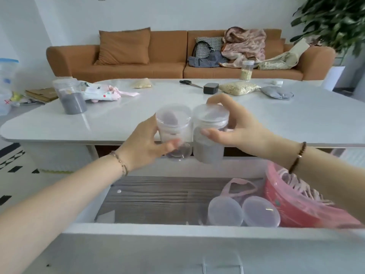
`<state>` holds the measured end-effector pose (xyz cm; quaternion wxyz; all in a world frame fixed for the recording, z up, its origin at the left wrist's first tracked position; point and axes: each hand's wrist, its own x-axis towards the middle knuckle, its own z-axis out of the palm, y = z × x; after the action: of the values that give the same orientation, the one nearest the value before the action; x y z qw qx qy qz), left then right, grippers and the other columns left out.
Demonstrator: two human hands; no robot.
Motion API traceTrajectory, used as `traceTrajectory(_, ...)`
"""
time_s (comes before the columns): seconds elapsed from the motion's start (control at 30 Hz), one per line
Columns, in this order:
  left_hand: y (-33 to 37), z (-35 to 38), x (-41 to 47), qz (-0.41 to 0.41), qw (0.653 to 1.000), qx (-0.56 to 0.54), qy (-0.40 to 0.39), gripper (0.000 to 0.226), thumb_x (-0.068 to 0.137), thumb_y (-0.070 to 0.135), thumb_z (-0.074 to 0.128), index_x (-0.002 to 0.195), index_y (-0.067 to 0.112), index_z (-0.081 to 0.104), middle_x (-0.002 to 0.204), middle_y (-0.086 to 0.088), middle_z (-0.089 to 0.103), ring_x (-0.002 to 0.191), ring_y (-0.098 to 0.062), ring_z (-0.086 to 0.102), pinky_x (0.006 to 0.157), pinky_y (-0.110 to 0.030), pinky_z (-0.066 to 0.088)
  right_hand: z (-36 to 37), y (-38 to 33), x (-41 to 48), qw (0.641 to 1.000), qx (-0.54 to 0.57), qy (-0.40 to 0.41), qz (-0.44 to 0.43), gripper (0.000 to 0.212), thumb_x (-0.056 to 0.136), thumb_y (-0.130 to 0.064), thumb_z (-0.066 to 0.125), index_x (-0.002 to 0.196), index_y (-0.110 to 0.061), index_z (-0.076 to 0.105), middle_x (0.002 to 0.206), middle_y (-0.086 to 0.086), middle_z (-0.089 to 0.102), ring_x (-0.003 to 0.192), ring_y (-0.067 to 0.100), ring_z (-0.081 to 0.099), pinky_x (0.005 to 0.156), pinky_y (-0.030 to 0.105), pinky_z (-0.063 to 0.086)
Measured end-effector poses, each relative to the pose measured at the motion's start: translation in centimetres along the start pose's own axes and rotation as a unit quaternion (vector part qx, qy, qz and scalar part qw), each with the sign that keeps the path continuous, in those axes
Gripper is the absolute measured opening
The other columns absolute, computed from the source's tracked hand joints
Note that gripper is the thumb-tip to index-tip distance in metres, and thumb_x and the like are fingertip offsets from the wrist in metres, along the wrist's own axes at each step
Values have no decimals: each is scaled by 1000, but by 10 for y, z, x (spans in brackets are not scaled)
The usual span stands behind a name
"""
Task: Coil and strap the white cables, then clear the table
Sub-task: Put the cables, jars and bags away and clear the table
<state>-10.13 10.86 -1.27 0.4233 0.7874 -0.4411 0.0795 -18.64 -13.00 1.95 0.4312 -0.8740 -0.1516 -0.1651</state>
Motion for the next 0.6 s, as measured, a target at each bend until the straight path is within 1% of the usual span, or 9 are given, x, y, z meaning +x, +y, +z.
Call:
traceTrajectory(0.07, 15, 8, -4, -7, 995, 0, -97, 46, 75, 58, 77, 115, 46, 57, 110, 38, 63, 109, 10, 58, 89, -4, 39, -15, -10, -25, 992, -114, -52, -12, 63, 67, -55, 80, 113, -30, 46, 92, -11, 67, 81, 16, 63, 75, 33, 52)
traceTrajectory(0.1, 17, 13, -3, -3, 990, 34, -138, 53, 71, 59, 79, 118, 45, 58, 111, 35, 64, 109, 9, 58, 90, -4, 38, -20, -12, -36, 980, -178, -89, -8, 65, 67, -54, 81, 115, -30, 45, 96, -12, 66, 86, 14, 63, 77, 33, 51)
traceTrajectory(0.17, 19, 25, 1, 49, 966, 183, -176, 63, 66, 70, 76, 119, 40, 60, 109, 29, 66, 100, 6, 54, 91, -8, 33, -23, -8, -51, 936, -308, -171, 2, 69, 71, -56, 79, 122, -32, 39, 106, -13, 64, 91, 14, 61, 79, 34, 50)
traceTrajectory(0.23, 17, 37, 7, 108, 931, 304, -172, 71, 65, 79, 70, 122, 38, 58, 113, 28, 64, 96, 5, 52, 93, -18, 32, -26, 0, -62, 893, -390, -223, 6, 69, 76, -59, 74, 127, -36, 34, 115, -13, 60, 96, 15, 59, 81, 37, 51)
traceTrajectory(0.33, 19, 55, 13, 100, 920, 325, -197, 72, 65, 79, 68, 124, 39, 52, 119, 27, 62, 99, -3, 56, 93, -24, 30, -32, 10, -67, 894, -384, -231, 21, 63, 80, -57, 70, 129, -38, 36, 121, -15, 57, 103, 13, 57, 87, 40, 51)
traceTrajectory(0.4, 26, 62, 16, 89, 914, 341, -202, 70, 66, 78, 67, 122, 39, 50, 117, 24, 62, 97, -7, 55, 91, -23, 27, -35, 14, -68, 900, -369, -230, 25, 60, 82, -56, 69, 131, -40, 37, 125, -17, 55, 107, 10, 55, 91, 36, 49)
traceTrajectory(0.47, 33, 67, 16, 95, 895, 388, -196, 67, 70, 74, 65, 121, 35, 49, 112, 19, 63, 94, -12, 57, 90, -25, 32, -36, 17, -69, 897, -369, -244, 31, 60, 84, -53, 68, 135, -39, 39, 127, -18, 53, 111, 9, 53, 94, 30, 46)
traceTrajectory(0.53, 39, 77, 11, 95, 878, 428, -191, 62, 78, 66, 63, 122, 26, 44, 110, 10, 64, 92, -22, 62, 82, -31, 43, -34, 22, -70, 884, -385, -262, 38, 60, 85, -48, 67, 137, -37, 40, 131, -16, 51, 114, 11, 53, 93, 30, 46)
traceTrajectory(0.6, 41, 91, 4, 70, 887, 406, -208, 58, 83, 62, 61, 117, 21, 38, 108, 2, 64, 91, -30, 66, 68, -34, 45, -32, 28, -71, 871, -411, -269, 33, 57, 87, -42, 66, 136, -38, 38, 133, -17, 49, 116, 13, 53, 90, 32, 47)
